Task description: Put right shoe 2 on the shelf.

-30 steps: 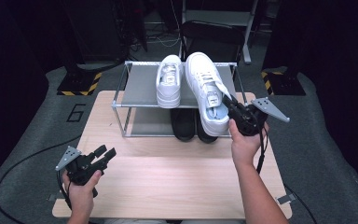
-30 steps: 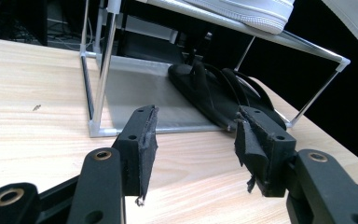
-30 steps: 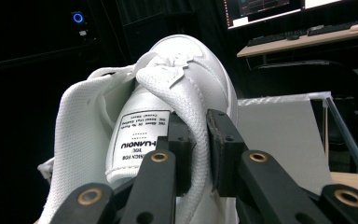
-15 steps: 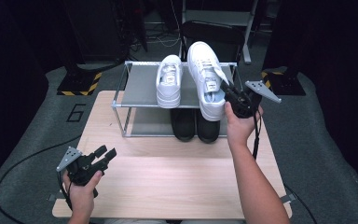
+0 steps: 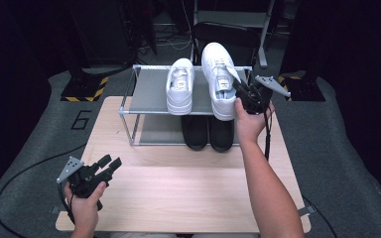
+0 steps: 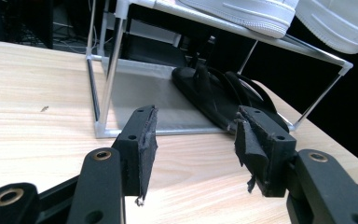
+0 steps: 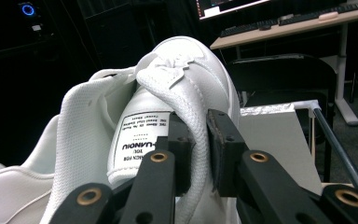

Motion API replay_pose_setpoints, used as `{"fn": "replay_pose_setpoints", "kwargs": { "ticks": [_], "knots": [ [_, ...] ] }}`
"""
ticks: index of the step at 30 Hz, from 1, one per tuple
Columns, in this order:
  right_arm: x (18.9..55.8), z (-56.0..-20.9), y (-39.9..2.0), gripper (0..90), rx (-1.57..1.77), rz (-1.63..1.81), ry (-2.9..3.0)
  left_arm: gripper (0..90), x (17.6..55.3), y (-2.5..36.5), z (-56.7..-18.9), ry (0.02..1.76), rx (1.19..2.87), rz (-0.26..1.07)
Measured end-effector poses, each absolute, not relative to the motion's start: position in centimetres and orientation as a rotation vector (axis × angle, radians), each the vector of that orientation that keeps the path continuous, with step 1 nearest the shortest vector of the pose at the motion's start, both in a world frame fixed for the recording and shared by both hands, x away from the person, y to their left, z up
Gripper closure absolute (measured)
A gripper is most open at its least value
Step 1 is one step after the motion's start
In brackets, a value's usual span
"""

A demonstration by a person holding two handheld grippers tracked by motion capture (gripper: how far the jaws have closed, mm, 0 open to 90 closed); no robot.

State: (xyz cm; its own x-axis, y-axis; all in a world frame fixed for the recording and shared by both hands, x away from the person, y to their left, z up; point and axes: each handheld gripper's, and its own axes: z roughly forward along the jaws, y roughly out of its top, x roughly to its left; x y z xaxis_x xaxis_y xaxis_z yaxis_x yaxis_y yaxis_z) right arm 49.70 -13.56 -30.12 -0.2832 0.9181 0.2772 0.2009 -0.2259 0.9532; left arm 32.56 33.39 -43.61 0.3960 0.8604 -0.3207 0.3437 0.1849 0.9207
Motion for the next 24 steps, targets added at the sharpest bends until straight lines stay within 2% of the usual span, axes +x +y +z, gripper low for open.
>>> {"fn": "replay_pose_setpoints", "kwargs": {
  "ticks": [24],
  "knots": [
    [53.9,-31.1,-12.7,78.5,1.509,1.514,1.423,48.0,32.6,33.6,-44.0,1.187,1.383,0.492]
  ]
}}
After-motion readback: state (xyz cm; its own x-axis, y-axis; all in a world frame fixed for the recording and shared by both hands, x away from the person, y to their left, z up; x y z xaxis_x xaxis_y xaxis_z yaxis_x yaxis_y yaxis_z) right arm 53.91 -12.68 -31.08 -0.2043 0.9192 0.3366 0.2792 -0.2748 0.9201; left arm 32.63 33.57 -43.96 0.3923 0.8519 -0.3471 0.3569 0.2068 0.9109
